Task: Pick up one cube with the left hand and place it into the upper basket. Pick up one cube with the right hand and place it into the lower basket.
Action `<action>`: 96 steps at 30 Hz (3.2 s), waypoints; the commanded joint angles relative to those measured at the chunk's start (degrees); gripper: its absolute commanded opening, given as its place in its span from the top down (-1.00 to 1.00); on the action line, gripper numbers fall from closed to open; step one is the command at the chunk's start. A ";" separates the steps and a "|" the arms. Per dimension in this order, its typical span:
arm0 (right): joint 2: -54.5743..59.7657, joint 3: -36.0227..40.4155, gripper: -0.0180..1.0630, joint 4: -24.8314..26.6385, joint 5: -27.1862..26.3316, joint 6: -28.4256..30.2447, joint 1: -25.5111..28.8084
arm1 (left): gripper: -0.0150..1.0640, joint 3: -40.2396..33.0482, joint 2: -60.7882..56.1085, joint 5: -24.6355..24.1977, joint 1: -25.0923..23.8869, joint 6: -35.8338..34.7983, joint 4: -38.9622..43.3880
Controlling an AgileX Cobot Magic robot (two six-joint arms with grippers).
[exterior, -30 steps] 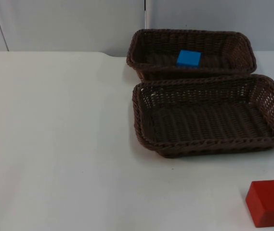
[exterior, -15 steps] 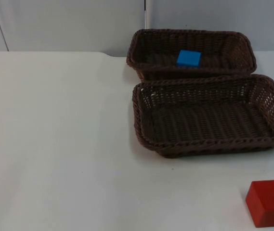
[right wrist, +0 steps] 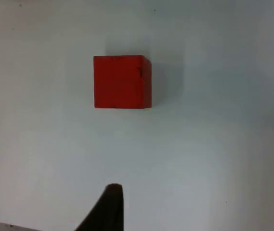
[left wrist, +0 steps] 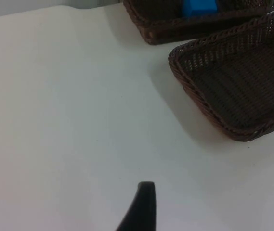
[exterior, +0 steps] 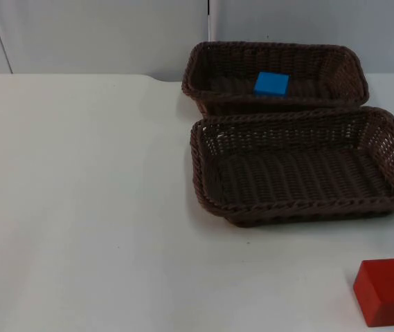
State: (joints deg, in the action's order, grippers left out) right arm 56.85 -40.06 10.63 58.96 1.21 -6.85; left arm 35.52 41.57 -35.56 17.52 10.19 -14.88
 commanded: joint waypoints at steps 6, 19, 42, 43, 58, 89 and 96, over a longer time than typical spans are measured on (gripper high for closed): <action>10.09 -1.77 -0.99 1.90 -2.82 1.07 -1.70 | -0.49 -0.30 -0.35 0.69 -0.11 -0.04 -1.04; 24.13 -2.89 -0.99 -9.64 -13.77 -17.22 -21.00 | -0.49 -0.30 -0.35 0.69 -0.11 -0.04 -1.20; 42.88 -5.56 -0.98 -23.77 -29.69 -33.56 -28.07 | -0.49 -0.30 -0.35 0.35 -0.11 -0.04 -1.01; 42.88 -5.56 -0.98 -23.77 -29.69 -33.56 -28.07 | -0.49 -0.30 -0.35 0.35 -0.11 -0.04 -1.01; 52.56 -5.56 -0.59 -24.32 -35.77 -35.14 -28.07 | -0.49 -0.30 -0.35 0.35 -0.11 -0.04 -1.01; 21.74 -5.56 0.97 -24.46 -21.96 -31.04 -28.21 | -0.49 -0.30 -0.35 0.25 -0.11 -0.04 -0.92; 20.44 -5.56 0.97 -25.58 -22.28 -31.04 -28.21 | -0.49 -0.30 -0.35 0.25 -0.11 -0.04 -0.92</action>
State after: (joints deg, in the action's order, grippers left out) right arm 77.88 -45.49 -14.50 36.71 -30.22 -34.78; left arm 35.52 41.57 -35.32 17.52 10.19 -15.42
